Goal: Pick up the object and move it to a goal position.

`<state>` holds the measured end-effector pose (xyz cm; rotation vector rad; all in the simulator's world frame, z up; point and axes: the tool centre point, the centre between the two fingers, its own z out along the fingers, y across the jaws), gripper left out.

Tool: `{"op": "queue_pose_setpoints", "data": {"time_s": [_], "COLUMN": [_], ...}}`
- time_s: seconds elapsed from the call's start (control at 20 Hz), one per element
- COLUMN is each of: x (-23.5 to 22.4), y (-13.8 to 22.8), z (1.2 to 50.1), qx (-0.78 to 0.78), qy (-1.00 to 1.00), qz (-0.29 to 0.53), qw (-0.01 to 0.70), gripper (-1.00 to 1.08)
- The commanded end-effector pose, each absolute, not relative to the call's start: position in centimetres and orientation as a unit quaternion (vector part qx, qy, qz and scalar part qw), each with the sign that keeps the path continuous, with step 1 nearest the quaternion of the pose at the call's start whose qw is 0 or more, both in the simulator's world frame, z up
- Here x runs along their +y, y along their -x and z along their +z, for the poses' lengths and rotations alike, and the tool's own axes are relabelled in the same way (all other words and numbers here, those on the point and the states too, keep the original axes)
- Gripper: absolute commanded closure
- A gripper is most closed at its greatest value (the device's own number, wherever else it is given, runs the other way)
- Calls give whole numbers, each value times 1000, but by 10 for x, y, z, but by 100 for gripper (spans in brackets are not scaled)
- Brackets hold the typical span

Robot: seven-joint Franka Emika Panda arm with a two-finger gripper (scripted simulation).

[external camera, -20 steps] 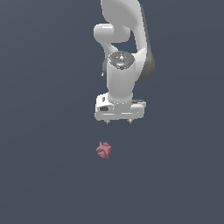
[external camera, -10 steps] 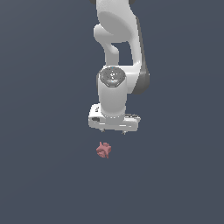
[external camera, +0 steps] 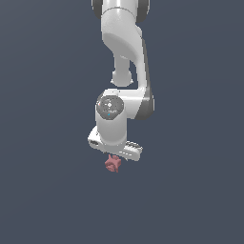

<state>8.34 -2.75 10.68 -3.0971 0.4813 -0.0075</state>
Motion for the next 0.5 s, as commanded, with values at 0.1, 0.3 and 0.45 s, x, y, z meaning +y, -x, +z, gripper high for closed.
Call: {"op": "queue_pose_setpoints", "data": {"time_s": [0.1, 0.3, 0.45], "x": [-36, -40, -40], "y": [-92, -95, -94], "z": [96, 92, 91], "qx": [178, 188, 188], "qy": [984, 982, 982], "qz": [-1, 0, 0], "qw": [1, 0, 0], "gripper": [-92, -92, -92]}}
